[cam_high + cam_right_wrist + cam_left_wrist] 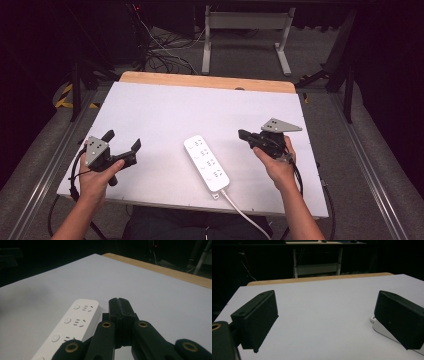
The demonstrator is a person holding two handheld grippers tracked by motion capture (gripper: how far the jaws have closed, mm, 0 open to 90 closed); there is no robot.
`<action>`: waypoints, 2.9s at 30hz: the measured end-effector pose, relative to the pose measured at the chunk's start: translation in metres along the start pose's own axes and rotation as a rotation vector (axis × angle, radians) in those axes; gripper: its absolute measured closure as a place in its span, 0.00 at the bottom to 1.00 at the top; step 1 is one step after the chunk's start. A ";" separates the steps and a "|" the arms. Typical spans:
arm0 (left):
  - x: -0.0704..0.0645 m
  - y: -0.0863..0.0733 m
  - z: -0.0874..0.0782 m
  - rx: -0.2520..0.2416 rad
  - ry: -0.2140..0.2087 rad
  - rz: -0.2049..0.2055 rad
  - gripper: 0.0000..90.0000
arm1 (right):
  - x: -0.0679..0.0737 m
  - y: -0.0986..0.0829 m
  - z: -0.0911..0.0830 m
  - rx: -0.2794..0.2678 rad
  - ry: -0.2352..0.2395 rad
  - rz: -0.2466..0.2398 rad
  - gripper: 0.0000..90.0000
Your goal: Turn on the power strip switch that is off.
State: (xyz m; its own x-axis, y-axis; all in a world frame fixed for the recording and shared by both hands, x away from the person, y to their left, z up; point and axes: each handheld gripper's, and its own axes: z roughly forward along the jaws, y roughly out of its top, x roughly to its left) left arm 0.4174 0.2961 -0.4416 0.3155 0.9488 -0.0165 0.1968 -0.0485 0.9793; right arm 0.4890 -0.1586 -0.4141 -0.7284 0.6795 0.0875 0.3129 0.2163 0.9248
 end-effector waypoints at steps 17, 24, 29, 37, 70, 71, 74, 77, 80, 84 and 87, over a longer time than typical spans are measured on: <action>0.003 -0.001 -0.005 0.004 0.019 -0.004 0.06 | 0.019 0.012 0.036 0.043 0.072 -0.040 1.00; 0.003 -0.002 -0.005 0.008 0.020 -0.002 0.06 | 0.026 0.014 0.046 0.058 0.100 -0.057 1.00; 0.003 -0.002 -0.005 0.010 0.020 0.003 0.07 | 0.032 0.014 0.051 0.078 0.121 -0.071 1.00; 0.004 -0.002 -0.006 0.012 0.023 0.005 0.07 | 0.040 0.013 0.060 0.100 0.149 -0.088 1.00; 0.004 -0.003 -0.008 0.016 0.025 0.008 0.07 | 0.071 -0.017 0.113 0.283 0.204 -0.169 1.00; 0.004 -0.003 -0.008 0.016 0.026 0.009 0.07 | 0.071 -0.017 0.113 0.287 0.203 -0.173 1.00; 0.004 -0.003 -0.007 0.016 0.024 0.009 0.07 | 0.071 -0.018 0.114 0.281 0.198 -0.172 1.00; 0.004 -0.003 -0.007 0.017 0.025 0.009 0.07 | 0.071 -0.019 0.115 0.281 0.182 -0.168 1.00; 0.004 -0.004 -0.007 0.015 0.029 0.005 0.07 | 0.072 -0.021 0.114 0.277 0.171 -0.155 1.00; 0.004 -0.004 -0.007 0.017 0.029 0.004 0.07 | 0.074 -0.022 0.114 0.279 0.153 -0.153 1.00; 0.004 -0.004 -0.007 0.014 0.033 0.000 0.07 | 0.074 -0.022 0.114 0.283 0.151 -0.145 1.00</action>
State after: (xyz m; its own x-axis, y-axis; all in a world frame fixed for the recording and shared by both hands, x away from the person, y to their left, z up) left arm 0.4117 0.3018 -0.4443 0.2852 0.9584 -0.0097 0.2103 -0.0527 0.9762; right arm 0.4975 -0.0327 -0.4700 -0.8528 0.5211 0.0364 0.3410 0.5026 0.7944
